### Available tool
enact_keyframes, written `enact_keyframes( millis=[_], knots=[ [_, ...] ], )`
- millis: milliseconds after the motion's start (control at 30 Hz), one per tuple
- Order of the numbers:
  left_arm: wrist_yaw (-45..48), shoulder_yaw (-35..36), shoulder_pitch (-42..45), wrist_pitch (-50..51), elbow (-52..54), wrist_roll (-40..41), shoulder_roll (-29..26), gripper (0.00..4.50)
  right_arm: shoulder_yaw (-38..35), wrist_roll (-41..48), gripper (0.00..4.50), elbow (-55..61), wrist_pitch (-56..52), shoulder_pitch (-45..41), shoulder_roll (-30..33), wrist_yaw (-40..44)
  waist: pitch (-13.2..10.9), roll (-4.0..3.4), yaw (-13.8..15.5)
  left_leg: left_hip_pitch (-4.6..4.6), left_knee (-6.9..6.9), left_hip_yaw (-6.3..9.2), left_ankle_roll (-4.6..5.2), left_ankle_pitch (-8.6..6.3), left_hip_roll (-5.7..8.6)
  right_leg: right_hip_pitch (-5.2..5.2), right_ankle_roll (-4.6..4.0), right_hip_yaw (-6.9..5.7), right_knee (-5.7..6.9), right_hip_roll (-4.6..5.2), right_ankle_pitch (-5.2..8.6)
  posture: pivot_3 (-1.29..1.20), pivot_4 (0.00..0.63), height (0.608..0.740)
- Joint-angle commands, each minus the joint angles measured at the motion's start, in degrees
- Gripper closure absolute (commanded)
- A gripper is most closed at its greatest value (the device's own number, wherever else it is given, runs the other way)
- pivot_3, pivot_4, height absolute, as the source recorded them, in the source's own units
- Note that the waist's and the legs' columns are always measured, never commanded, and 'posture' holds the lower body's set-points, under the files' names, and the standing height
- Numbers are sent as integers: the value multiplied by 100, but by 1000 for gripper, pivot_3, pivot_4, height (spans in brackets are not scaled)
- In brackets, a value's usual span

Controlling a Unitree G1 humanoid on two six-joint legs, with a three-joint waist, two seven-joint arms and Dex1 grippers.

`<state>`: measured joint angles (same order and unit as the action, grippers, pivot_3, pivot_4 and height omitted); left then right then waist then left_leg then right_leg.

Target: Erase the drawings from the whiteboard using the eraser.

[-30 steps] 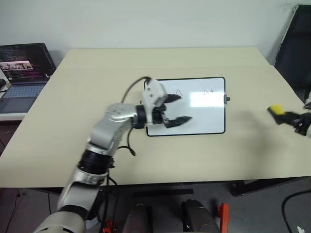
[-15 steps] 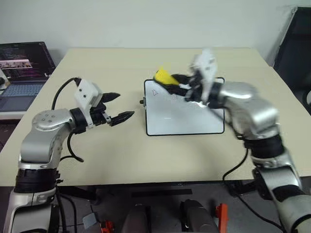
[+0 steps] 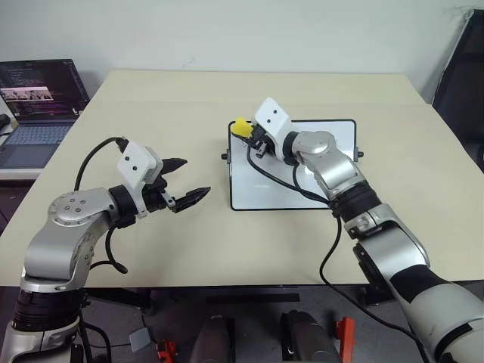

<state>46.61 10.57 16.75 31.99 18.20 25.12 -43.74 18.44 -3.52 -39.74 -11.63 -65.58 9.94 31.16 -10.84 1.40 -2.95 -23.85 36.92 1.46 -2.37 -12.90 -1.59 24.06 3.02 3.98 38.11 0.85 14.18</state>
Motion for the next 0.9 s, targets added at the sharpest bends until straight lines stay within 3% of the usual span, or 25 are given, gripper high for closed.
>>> enact_keyframes(
  millis=[33,200,300,533,633,733,800,900],
  knots=[
    [-128,196,-50,54,331,114,-38,0,235,-355,3389,-201,141,46,-17,160,1,1,-13,2,0,0,0,0,0,-2,0,0,1,0,0,0,150,740],
    [-241,238,-137,115,474,191,-37,0,730,-638,3389,242,-11,593,175,1105,15,12,-33,20,1,2,0,0,-2,-18,0,1,2,-4,0,0,150,740],
    [-273,225,-146,115,482,212,-45,0,757,-712,3389,443,-105,786,287,1281,15,12,-33,86,-4,0,1,-1,-3,-85,-3,1,-6,-4,8,0,150,740],
    [-214,111,29,56,334,183,-56,0,132,-763,3390,-394,-63,105,221,41,15,12,-29,102,1,1,28,27,-7,-89,-28,5,4,-13,9,0,150,740],
    [-176,58,157,57,338,228,-24,0,-82,-550,3390,-361,12,1,212,156,20,19,-16,101,1,2,23,42,-6,-91,-30,4,-2,-13,-2,0,150,740],
    [-71,46,367,77,330,339,-40,0,-210,26,3391,1047,339,370,503,1327,18,20,-3,91,-4,-1,23,41,-6,-86,-27,7,-8,-13,-2,0,150,740],
    [60,11,470,56,321,363,-114,0,-489,663,3393,2349,-7,669,848,2005,13,15,-7,81,-10,0,13,34,-6,-78,9,6,-11,-13,-9,0,150,740],
    [245,-134,626,-13,308,279,-219,0,-955,1254,3398,3597,-850,941,1537,2493,9,9,-5,48,-13,5,-7,20,-7,-46,-7,3,-5,-12,-13,0,150,740]
  ],
)
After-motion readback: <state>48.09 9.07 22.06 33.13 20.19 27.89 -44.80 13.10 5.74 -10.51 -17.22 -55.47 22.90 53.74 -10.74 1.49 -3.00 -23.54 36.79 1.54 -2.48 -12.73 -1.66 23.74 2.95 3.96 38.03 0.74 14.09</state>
